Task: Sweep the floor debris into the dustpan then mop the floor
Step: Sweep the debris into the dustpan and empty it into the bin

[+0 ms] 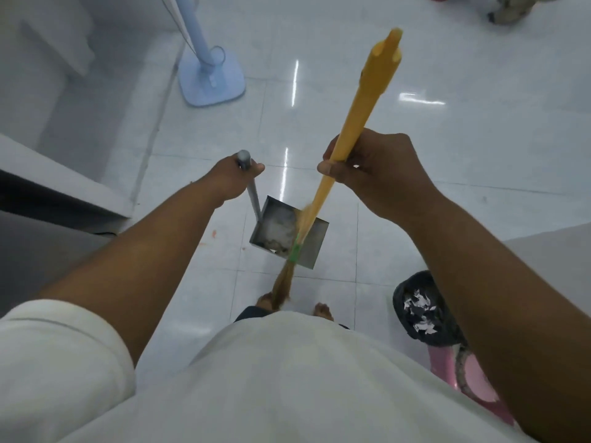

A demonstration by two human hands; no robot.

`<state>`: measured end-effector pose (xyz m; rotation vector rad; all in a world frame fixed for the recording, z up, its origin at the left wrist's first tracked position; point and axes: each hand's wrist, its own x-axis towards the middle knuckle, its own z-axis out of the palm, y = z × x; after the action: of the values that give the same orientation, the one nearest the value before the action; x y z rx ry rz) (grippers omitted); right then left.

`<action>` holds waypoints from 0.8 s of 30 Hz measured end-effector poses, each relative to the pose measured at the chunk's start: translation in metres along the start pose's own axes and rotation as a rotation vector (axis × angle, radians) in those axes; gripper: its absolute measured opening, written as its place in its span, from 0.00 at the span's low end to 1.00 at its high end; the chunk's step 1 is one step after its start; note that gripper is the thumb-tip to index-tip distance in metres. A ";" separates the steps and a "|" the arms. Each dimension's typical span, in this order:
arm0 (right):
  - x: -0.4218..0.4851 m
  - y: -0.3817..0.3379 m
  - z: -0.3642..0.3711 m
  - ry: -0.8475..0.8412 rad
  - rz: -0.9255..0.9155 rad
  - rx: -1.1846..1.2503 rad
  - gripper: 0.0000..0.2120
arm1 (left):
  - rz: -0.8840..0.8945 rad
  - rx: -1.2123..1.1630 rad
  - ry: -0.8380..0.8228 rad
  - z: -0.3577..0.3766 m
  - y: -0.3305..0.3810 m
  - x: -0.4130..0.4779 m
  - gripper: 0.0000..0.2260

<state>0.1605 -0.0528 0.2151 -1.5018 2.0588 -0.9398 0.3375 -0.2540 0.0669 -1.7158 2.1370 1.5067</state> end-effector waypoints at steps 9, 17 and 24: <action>0.050 -0.022 0.021 -0.144 -0.327 -0.007 0.13 | -0.057 -0.114 0.279 -0.021 -0.038 -0.017 0.06; 0.122 -0.058 0.051 -0.175 -0.467 -0.010 0.17 | -0.058 -0.113 0.387 -0.071 -0.058 0.017 0.10; 0.194 -0.078 0.086 -0.209 -0.518 -0.058 0.17 | -0.057 -0.158 0.416 -0.123 -0.065 0.065 0.11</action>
<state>0.2072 -0.2739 0.2235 -2.1212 1.5898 -0.8545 0.4246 -0.3794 0.0556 -2.3007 2.1604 1.4418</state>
